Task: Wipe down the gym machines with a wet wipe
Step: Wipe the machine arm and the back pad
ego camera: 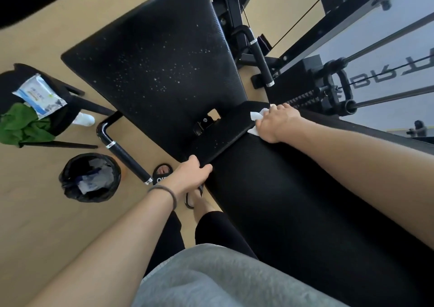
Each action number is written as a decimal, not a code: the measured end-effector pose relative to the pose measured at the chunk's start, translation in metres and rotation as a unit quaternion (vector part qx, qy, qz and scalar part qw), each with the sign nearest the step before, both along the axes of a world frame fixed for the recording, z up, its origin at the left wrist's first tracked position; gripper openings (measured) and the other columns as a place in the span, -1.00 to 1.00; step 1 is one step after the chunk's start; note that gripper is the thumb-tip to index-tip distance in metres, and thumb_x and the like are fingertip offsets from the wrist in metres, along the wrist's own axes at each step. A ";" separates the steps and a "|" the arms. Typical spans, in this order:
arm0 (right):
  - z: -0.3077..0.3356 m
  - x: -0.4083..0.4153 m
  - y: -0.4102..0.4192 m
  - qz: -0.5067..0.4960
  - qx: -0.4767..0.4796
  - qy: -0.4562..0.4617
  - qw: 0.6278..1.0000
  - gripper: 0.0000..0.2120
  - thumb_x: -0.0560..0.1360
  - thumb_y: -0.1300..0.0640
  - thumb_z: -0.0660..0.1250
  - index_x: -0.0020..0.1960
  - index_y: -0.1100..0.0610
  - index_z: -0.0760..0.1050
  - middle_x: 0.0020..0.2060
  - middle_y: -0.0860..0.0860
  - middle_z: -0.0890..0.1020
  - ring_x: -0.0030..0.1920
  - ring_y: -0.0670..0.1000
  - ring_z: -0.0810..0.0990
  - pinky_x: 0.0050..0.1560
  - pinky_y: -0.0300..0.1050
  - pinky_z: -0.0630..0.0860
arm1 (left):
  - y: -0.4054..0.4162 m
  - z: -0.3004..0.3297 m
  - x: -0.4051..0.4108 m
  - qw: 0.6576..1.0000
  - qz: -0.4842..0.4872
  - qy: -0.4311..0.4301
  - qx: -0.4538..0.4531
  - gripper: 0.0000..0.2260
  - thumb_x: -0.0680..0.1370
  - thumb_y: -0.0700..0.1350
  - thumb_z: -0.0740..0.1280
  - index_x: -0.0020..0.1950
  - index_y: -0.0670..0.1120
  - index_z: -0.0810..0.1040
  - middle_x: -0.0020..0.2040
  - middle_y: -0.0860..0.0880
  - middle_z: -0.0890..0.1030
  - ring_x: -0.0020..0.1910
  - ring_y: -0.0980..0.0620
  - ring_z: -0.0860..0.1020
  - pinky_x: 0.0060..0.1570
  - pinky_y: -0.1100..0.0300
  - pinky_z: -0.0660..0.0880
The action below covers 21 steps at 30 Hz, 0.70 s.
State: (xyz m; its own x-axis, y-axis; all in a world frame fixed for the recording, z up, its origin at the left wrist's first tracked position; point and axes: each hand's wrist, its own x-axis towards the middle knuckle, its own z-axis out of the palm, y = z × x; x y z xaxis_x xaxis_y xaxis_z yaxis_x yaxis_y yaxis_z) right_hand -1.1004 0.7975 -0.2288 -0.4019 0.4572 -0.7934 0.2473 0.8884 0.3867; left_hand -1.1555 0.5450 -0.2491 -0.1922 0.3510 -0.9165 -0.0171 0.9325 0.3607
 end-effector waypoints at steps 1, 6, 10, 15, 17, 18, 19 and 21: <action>-0.004 0.002 -0.005 -0.007 0.003 0.007 1.000 -0.38 0.68 -0.08 -0.18 0.57 0.28 0.20 0.51 0.21 0.33 0.53 0.19 0.28 0.55 0.08 0.15 | 0.000 0.000 0.000 1.000 -0.001 0.005 0.000 -0.62 0.67 0.13 0.18 0.33 -0.11 0.35 -0.02 -0.07 0.56 -0.19 0.06 0.50 -0.31 0.21 0.39; -0.013 -0.008 -0.020 -0.009 -0.080 0.005 0.997 -0.45 0.72 -0.03 -0.17 0.64 0.17 0.08 0.61 0.14 0.16 0.62 0.17 0.06 0.61 0.13 -0.04 | -0.002 -0.003 0.000 1.000 -0.001 0.015 0.006 -0.65 0.66 0.16 0.18 0.25 -0.10 0.38 -0.07 -0.04 0.56 -0.19 0.05 0.50 -0.27 0.19 0.41; -0.040 -0.036 -0.041 0.053 -0.142 -0.038 0.988 -0.43 0.70 -0.13 -0.05 0.62 0.12 0.15 0.60 0.13 0.18 0.59 0.22 0.15 0.57 0.21 0.10 | -0.006 -0.011 -0.004 1.000 0.011 -0.002 0.020 -0.68 0.65 0.17 0.21 0.18 -0.07 0.41 -0.04 -0.05 0.59 -0.16 0.04 0.52 -0.17 0.14 0.46; -0.045 -0.034 -0.106 0.179 -0.305 -0.052 0.934 -0.56 0.71 -0.01 0.06 0.52 0.14 0.35 0.53 0.11 0.33 0.50 0.17 0.35 0.45 0.19 0.33 | -0.017 -0.016 -0.003 0.998 0.027 -0.006 0.060 -0.69 0.65 0.13 0.24 0.25 -0.05 0.40 -0.02 -0.02 0.59 -0.13 0.08 0.53 -0.21 0.18 0.45; -0.042 -0.025 -0.110 0.180 -0.319 -0.043 0.930 -0.56 0.74 0.04 -0.01 0.54 0.17 0.30 0.56 0.12 0.30 0.54 0.16 0.29 0.50 0.19 0.27 | -0.020 -0.016 -0.001 0.998 0.031 -0.011 0.059 -0.67 0.64 0.15 0.23 0.28 -0.03 0.38 0.01 -0.01 0.58 -0.10 0.07 0.54 -0.22 0.18 0.43; -0.044 -0.025 -0.102 0.142 -0.306 -0.033 0.941 -0.55 0.74 0.04 -0.05 0.56 0.17 0.27 0.57 0.11 0.28 0.55 0.15 0.26 0.52 0.19 0.24 | -0.020 -0.017 0.000 0.998 0.027 -0.007 0.057 -0.67 0.64 0.16 0.23 0.27 -0.03 0.38 0.01 0.00 0.57 -0.11 0.08 0.53 -0.24 0.18 0.41; -0.048 -0.028 -0.088 0.095 -0.278 -0.027 0.956 -0.54 0.74 0.02 -0.07 0.58 0.15 0.25 0.57 0.10 0.26 0.56 0.14 0.25 0.53 0.18 0.22 | -0.020 -0.018 0.000 0.998 0.025 -0.003 0.053 -0.67 0.64 0.16 0.23 0.26 -0.03 0.38 -0.01 0.00 0.56 -0.14 0.08 0.51 -0.27 0.18 0.38; -0.056 -0.037 -0.051 0.019 -0.191 -0.018 0.981 -0.50 0.73 -0.01 -0.11 0.61 0.13 0.17 0.59 0.10 0.21 0.58 0.17 0.19 0.55 0.18 0.17 | -0.019 -0.021 0.000 0.998 0.035 -0.009 0.049 -0.68 0.64 0.15 0.23 0.26 -0.03 0.37 -0.03 0.00 0.54 -0.17 0.08 0.48 -0.30 0.19 0.34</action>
